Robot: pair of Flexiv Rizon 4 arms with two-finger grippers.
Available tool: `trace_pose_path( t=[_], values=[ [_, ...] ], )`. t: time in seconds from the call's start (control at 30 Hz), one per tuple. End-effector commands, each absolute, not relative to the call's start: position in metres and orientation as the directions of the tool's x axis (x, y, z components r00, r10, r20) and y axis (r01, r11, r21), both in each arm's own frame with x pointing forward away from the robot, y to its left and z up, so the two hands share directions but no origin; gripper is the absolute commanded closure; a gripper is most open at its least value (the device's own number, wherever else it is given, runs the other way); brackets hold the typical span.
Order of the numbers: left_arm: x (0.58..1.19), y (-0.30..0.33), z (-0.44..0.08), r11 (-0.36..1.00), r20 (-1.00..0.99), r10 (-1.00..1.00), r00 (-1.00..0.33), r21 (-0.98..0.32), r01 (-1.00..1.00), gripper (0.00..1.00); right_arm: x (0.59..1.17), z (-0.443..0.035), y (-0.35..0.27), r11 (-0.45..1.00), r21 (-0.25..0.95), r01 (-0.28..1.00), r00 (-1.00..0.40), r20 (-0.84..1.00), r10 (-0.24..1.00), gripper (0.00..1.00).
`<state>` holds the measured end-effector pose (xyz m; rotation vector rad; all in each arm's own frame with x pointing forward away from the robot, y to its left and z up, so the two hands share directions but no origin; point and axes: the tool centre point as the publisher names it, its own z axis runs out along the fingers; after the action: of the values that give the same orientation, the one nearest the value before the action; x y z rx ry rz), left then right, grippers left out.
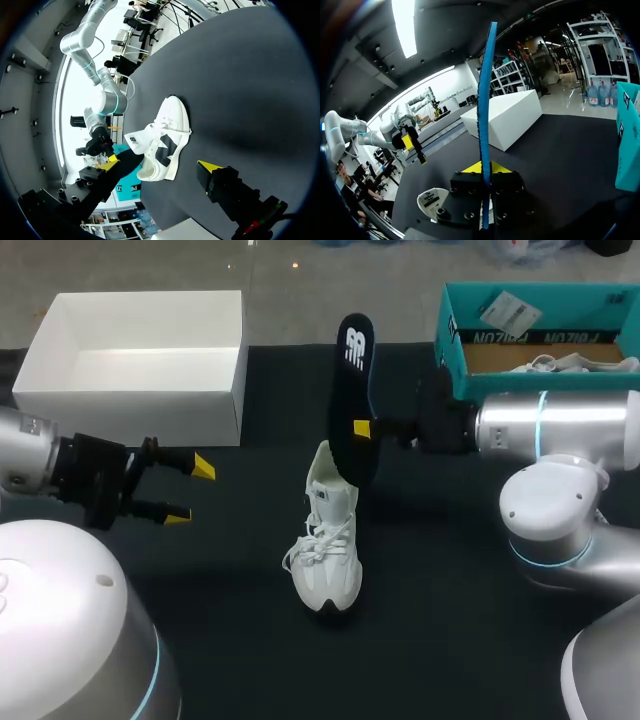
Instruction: Take the shoe out of the shoebox, open the shoe tongue, remove and reinsert the insole, then place the shoe into the shoebox
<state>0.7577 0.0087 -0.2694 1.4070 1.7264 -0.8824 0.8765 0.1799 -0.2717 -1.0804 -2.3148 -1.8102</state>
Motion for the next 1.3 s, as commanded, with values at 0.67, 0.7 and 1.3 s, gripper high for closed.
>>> trace_pose_path(
  t=[0.67, 0.7, 1.3],
  values=[
    [0.757, 0.008, -0.269, 0.167, -0.862, 0.488, -0.137, -0.061, 0.984, 0.0, 0.893, -0.25, 0.255, 0.089, 0.876, 0.474, -0.831, 0.411, 0.375, 1.0],
    [0.757, 0.008, -0.269, 0.167, -0.862, 0.488, -0.137, -0.061, 0.984, 0.0, 0.892, -0.253, 0.256, 0.092, 0.872, 0.481, -0.828, 0.417, 0.375, 1.0],
    [0.757, 0.008, -0.269, 0.167, -0.862, 0.488, -0.137, -0.061, 0.984, 0.0, 0.878, -0.274, 0.256, 0.114, 0.837, 0.535, -0.803, 0.462, 0.377, 1.0]
  ],
)
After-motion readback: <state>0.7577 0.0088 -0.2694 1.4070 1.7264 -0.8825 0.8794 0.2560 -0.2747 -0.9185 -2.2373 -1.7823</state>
